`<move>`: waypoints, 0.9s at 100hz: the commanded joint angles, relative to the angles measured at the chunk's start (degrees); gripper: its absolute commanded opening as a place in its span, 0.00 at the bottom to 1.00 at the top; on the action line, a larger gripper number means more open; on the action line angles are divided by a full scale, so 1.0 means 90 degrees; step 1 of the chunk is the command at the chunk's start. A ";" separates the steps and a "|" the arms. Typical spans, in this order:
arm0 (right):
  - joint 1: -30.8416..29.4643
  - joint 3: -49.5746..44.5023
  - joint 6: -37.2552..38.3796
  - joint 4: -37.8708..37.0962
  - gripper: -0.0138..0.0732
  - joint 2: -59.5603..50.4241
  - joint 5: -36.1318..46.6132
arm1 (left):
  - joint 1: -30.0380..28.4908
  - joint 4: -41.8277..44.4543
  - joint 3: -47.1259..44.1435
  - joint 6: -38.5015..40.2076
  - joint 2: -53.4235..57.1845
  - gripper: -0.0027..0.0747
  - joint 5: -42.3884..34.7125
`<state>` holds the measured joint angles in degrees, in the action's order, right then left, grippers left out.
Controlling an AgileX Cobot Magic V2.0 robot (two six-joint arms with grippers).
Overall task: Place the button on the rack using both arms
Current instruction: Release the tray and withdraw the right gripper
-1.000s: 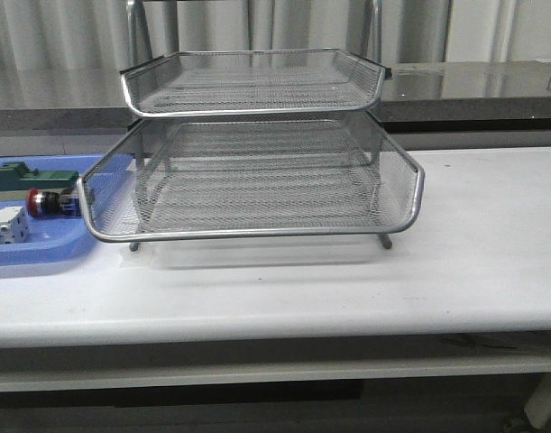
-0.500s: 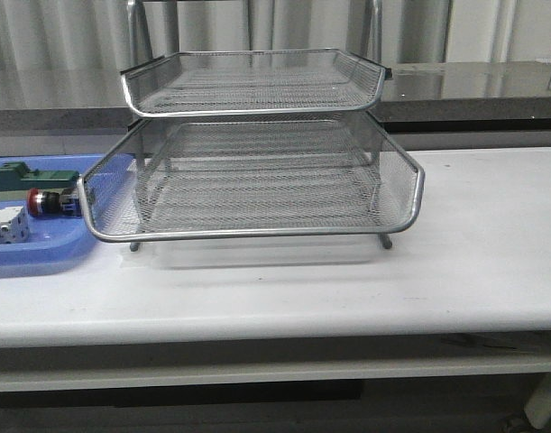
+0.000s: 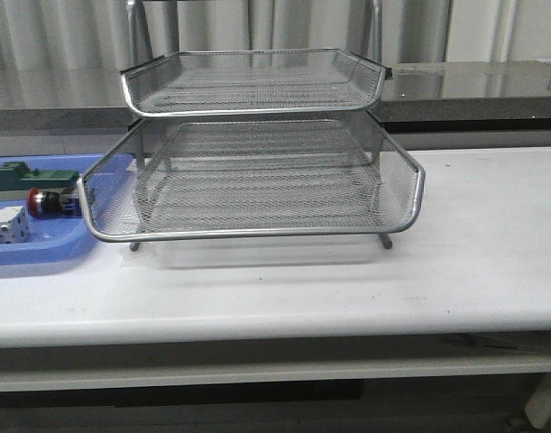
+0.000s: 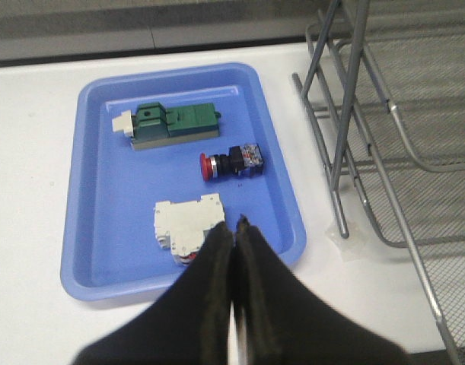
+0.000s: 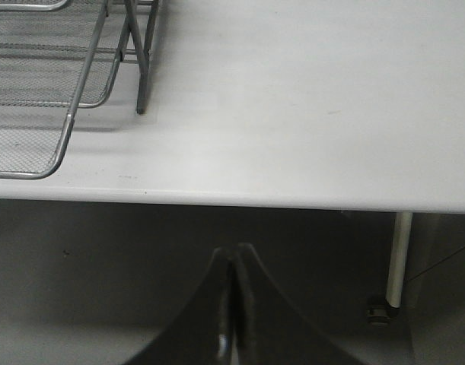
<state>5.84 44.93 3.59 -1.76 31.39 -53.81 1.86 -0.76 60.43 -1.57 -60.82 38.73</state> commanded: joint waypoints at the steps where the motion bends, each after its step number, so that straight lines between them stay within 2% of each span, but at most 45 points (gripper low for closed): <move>1: -0.0004 0.0127 -0.0008 -0.0097 0.08 0.0014 0.0397 | -0.0019 0.0006 0.0703 -0.0141 -0.0591 0.01 0.0097; 26: -0.0004 0.0127 -0.0008 -0.0097 0.08 0.0014 0.0397 | -0.0019 0.0084 0.1794 -0.0491 -0.1983 0.01 0.0862; 56: -0.0004 0.0127 -0.0008 -0.0097 0.08 0.0014 0.0397 | -0.0019 0.0084 0.2058 -0.0821 -0.2484 0.03 0.1209; 61: -0.0004 0.0127 -0.0008 -0.0097 0.08 0.0014 0.0397 | -0.0019 0.0084 0.2058 -0.0821 -0.2484 0.10 0.1214; 66: -0.0004 0.0127 -0.0008 -0.0097 0.08 0.0014 0.0397 | -0.0019 0.0084 0.2058 -0.0821 -0.2484 0.20 0.1224; 81: -0.0004 0.0127 -0.0008 -0.0097 0.08 0.0014 0.0397 | -0.0019 0.0084 0.2058 -0.0821 -0.2484 0.71 0.1368; 85: -0.0004 0.0127 -0.0008 -0.0097 0.08 0.0014 0.0397 | -0.0019 0.0084 0.2058 -0.0821 -0.2484 0.80 0.1368; 90: -0.0004 0.0127 -0.0008 -0.0097 0.08 0.0014 0.0397 | -0.0019 0.0084 0.2058 -0.0821 -0.2484 0.86 0.1356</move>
<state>5.84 44.93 3.59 -1.85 31.39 -53.81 1.86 0.31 76.87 -9.04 -84.97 53.00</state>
